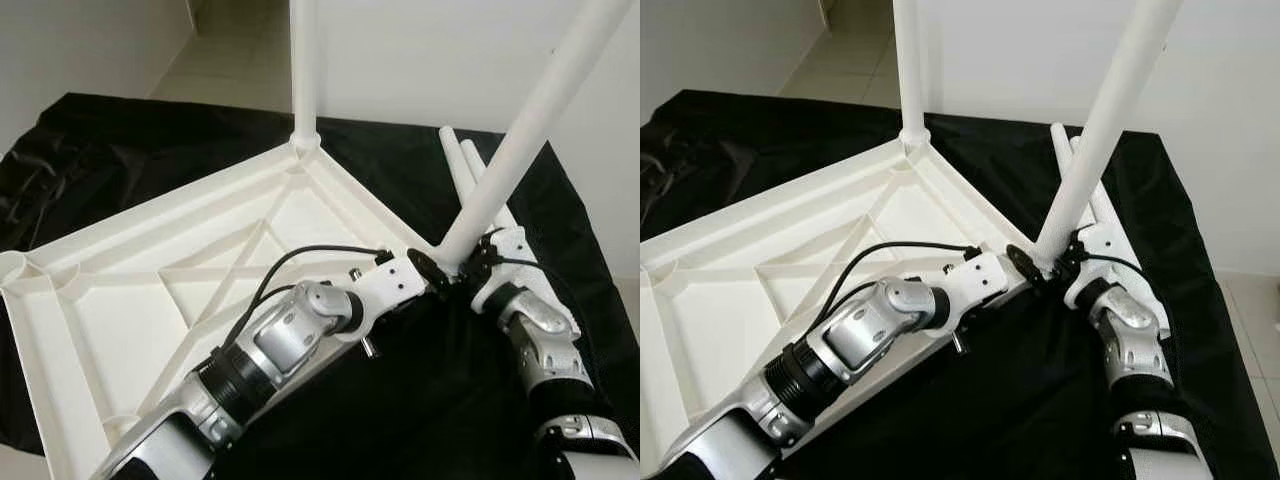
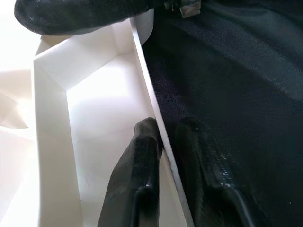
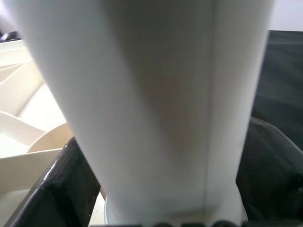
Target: Building children table
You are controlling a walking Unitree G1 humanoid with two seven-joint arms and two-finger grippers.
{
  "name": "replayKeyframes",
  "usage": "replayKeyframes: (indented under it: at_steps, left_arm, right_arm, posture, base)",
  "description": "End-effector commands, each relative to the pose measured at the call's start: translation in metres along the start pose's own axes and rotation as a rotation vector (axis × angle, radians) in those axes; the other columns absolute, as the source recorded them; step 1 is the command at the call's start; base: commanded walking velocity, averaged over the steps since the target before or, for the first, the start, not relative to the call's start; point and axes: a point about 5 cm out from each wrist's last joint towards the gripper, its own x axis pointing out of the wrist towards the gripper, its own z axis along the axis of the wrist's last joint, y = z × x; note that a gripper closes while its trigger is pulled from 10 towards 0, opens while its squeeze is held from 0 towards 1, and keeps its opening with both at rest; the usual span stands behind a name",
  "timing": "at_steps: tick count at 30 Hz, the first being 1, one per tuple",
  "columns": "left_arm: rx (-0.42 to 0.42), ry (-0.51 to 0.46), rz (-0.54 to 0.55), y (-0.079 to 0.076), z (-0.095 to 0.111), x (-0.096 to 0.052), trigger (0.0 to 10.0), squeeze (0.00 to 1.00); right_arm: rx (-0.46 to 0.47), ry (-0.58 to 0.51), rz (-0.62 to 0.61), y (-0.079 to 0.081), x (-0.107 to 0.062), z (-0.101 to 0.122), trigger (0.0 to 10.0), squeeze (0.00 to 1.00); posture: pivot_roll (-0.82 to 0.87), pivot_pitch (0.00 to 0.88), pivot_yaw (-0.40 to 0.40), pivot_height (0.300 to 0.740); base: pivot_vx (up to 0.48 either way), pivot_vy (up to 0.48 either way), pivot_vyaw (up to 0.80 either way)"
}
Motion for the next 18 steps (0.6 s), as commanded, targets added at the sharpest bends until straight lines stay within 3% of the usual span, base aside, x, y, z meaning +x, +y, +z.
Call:
replayKeyframes:
  at_steps: [1, 11, 12, 14, 15, 16, 18]
  left_arm:
    - [-0.056, 0.11, -0.132, -0.015, -0.026, 0.006, 10.0, 0.0]
    - [-0.059, 0.109, -0.132, -0.015, -0.025, 0.007, 10.0, 0.0]
    - [-0.059, 0.109, -0.131, -0.015, -0.025, 0.007, 10.0, 0.0]
    - [-0.059, 0.109, -0.131, -0.015, -0.025, 0.007, 10.0, 0.0]
    - [-0.059, 0.109, -0.131, -0.015, -0.025, 0.007, 10.0, 0.0]
    - [-0.06, 0.109, -0.13, -0.015, -0.025, 0.007, 10.0, 0.0]
    - [-0.06, 0.109, -0.13, -0.015, -0.025, 0.007, 10.0, 0.0]
  right_arm:
    - [0.032, 0.093, -0.019, -0.005, -0.012, -0.019, 10.0, 0.0]
    - [0.092, 0.044, -0.076, -0.023, -0.008, -0.01, 10.0, 0.0]
    - [0.089, 0.044, -0.07, -0.023, -0.007, -0.01, 7.0, 0.0]
    - [0.086, 0.044, -0.065, -0.023, -0.007, -0.011, 7.0, 0.0]
    - [0.083, 0.045, -0.055, -0.022, -0.006, -0.011, 3.2, 0.0]
    - [0.083, 0.044, -0.045, -0.021, -0.006, -0.011, 0.9, 0.0]
    - [0.084, 0.044, -0.04, -0.021, -0.005, -0.012, 0.9, 0.0]
  posture:
    - [-0.04, 0.079, 0.026, 0.74]
    - [-0.04, 0.075, 0.023, 0.74]
    - [-0.04, 0.074, 0.022, 0.74]
    - [-0.04, 0.074, 0.022, 0.74]
    - [-0.04, 0.073, 0.02, 0.74]
    - [-0.04, 0.073, 0.02, 0.74]
    - [-0.04, 0.073, 0.02, 0.74]
  base:
    - [0.0, 0.0, 0.0]
    - [0.0, 0.0, 0.0]
    - [0.0, 0.0, 0.0]
    - [0.0, 0.0, 0.0]
    - [0.0, 0.0, 0.0]
    - [0.0, 0.0, 0.0]
    - [0.0, 0.0, 0.0]
